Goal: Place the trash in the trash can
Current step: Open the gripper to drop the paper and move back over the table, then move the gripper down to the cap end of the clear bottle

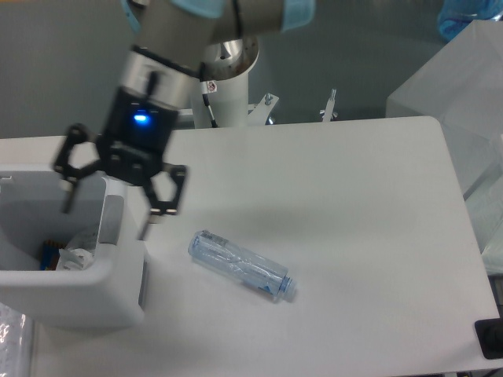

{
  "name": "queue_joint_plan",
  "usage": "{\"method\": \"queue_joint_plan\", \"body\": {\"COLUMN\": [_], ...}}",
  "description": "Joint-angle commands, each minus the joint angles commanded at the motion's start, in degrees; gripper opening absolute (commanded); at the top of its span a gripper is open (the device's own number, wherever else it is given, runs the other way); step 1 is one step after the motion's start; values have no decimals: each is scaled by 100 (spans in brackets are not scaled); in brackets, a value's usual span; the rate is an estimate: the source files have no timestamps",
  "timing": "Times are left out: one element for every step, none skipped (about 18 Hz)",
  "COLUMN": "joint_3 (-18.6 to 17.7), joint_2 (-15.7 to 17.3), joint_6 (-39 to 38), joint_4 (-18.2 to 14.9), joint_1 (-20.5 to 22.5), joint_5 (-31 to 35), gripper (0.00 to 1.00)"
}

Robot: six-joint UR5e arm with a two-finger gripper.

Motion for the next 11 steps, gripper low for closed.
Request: {"method": "queue_joint_plan", "body": {"joint_3": [-17,-78,-175,-271,-359,-369,-387,-448,-544,-597,-632], "joint_2": [0,-9,-35,-35,-18,-44,-88,-158,-210,-272,-316], "joint_6": [-17,-26,-52,-53,-53,-79,-123,-201,-359,-517,-614], "joint_4": [-9,-17,-26,-26,-18,-35,-61,-70,-70,-70,-70], "joint_1": [202,308,336,406,502,503,503,512,512,555,625], "joint_5": [0,9,26,218,516,814,1087,1307,1475,1633,1730], "gripper": [100,100,100,100,100,100,100,100,100,100,100]}}
